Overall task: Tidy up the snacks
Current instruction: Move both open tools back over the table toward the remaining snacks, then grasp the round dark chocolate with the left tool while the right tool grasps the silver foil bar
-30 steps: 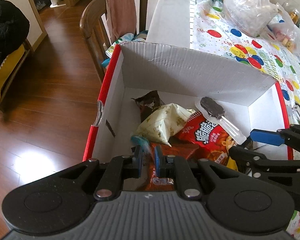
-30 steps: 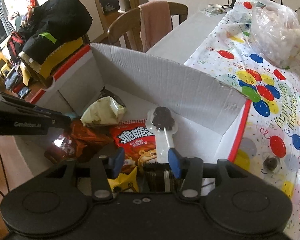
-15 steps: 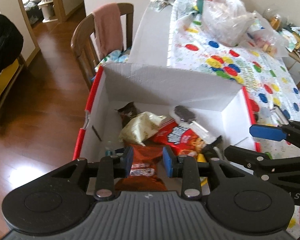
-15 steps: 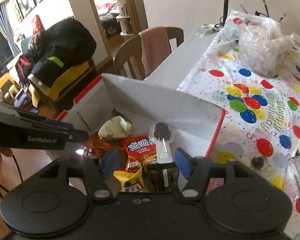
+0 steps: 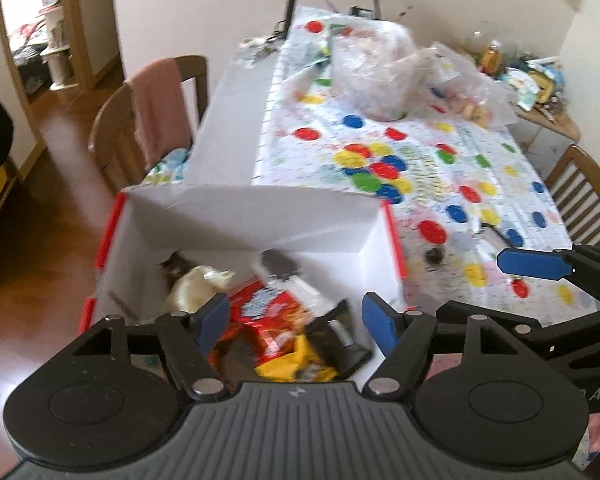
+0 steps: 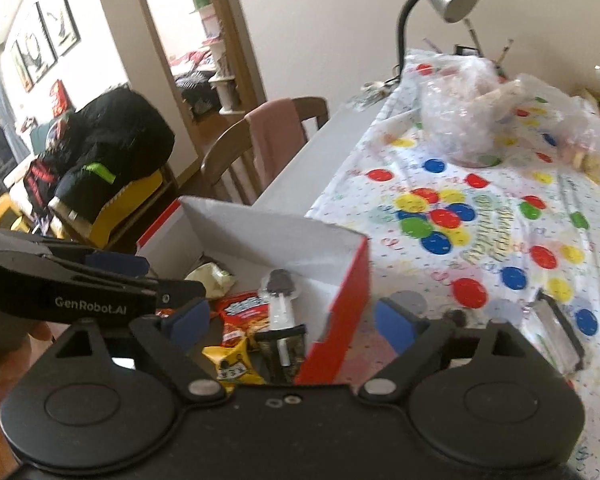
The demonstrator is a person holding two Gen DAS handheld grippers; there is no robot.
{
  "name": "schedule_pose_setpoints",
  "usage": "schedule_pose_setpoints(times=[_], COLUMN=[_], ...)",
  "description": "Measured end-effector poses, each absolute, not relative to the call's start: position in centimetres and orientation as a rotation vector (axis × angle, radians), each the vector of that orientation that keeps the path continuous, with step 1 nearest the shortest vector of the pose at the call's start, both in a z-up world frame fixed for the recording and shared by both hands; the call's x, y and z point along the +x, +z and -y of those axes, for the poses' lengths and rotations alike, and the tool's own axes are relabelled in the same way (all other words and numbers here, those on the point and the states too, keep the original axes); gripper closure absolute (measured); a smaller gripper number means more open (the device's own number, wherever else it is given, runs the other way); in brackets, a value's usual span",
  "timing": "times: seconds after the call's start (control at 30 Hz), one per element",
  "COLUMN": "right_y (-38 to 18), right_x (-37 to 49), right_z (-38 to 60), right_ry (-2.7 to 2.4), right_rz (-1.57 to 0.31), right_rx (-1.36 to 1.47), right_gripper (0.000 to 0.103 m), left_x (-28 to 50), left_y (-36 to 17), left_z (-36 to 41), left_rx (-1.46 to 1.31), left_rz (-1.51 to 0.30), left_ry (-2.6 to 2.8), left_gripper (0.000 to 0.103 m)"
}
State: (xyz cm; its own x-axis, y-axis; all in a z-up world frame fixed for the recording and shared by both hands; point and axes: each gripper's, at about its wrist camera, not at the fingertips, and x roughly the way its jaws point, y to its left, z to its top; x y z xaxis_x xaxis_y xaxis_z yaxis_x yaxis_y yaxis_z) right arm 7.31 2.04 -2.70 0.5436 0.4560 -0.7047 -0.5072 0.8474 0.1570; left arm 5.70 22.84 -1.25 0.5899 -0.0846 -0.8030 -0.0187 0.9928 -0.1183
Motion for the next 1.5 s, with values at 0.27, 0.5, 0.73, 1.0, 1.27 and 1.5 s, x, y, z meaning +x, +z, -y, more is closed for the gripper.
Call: schedule_pose_setpoints(times=[0.27,0.5,0.73,1.0,1.27,1.5], right_y=[-2.4,-2.8,-4.2,-7.0,-10.1,-13.0], right_x=[7.4,8.3,9.8,13.2,16.3,19.2], right_z=[4.2,10.6,15.6,19.2,20.6,20.5], right_ry=[0.503,0.433,0.411,0.407,0.455,0.453], right_rz=[-0.787,-0.805,-0.836,-0.870,-0.919,-0.971], right_rx=[-0.032,-0.034,-0.080,-0.153,-0.197,-0.204], right_gripper=[0.000,0.000,0.000,0.001,0.005,0.015], left_x=[6.9,9.1,11.8,14.8,18.1,20.3], left_y=[-1.0,-1.9,-3.8,-6.2,-9.1,-11.7], left_z=[-17.7,-12.2,-6.7,-2.4,-0.4,-0.3], left_rx=[-0.120,-0.126,-0.102,-0.045,0.000,0.017], left_rz=[-0.900,-0.912,-0.956,-1.005,-1.052,-1.107], left_ry=[-0.106,-0.194,-0.233,-0.235,-0.220,-0.204], left_gripper=[0.023,0.022,0.022,0.022,0.022,0.023])
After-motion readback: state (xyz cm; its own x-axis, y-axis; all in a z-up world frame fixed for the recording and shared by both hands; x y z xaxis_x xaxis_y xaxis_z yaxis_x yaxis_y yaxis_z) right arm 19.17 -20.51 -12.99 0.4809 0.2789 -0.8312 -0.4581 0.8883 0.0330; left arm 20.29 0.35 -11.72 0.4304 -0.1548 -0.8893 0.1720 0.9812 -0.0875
